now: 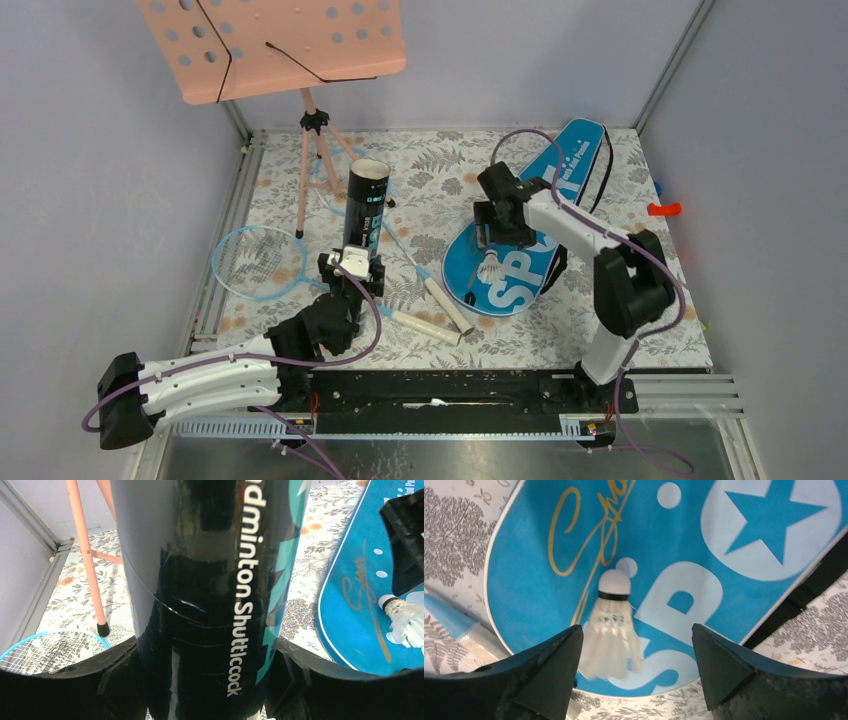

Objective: Pack up the badminton gear

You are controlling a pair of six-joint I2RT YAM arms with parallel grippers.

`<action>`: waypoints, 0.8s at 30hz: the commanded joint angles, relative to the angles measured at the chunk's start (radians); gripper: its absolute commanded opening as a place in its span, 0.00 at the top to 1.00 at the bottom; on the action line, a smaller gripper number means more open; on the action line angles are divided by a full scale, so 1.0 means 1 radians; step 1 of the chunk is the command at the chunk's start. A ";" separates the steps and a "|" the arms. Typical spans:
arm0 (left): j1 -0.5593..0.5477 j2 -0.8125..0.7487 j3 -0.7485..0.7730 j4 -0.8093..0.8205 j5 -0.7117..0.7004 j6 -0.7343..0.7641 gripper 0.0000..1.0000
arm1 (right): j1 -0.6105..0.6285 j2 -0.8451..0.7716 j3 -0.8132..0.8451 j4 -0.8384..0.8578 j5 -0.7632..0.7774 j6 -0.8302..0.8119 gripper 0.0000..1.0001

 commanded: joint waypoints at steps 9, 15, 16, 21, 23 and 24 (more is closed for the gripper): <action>0.002 0.008 0.054 0.067 0.036 -0.009 0.94 | 0.036 -0.685 -0.680 0.680 -0.155 -0.102 0.05; 0.002 0.007 0.051 0.059 0.024 -0.007 0.94 | 0.216 -0.585 -0.555 0.430 0.131 -0.530 0.03; 0.002 0.007 0.050 0.058 0.023 -0.007 0.94 | 0.218 -0.564 -0.543 0.425 0.193 -0.589 0.01; 0.002 0.007 0.050 0.056 0.015 -0.001 0.94 | 0.218 -0.490 -0.569 0.525 0.145 -0.841 0.02; 0.002 0.008 0.045 0.061 0.011 0.004 0.94 | 0.218 -0.468 -0.592 0.594 0.080 -0.915 0.04; 0.002 0.008 0.042 0.070 0.010 0.011 0.94 | 0.217 -0.454 -0.594 0.612 0.060 -0.940 0.04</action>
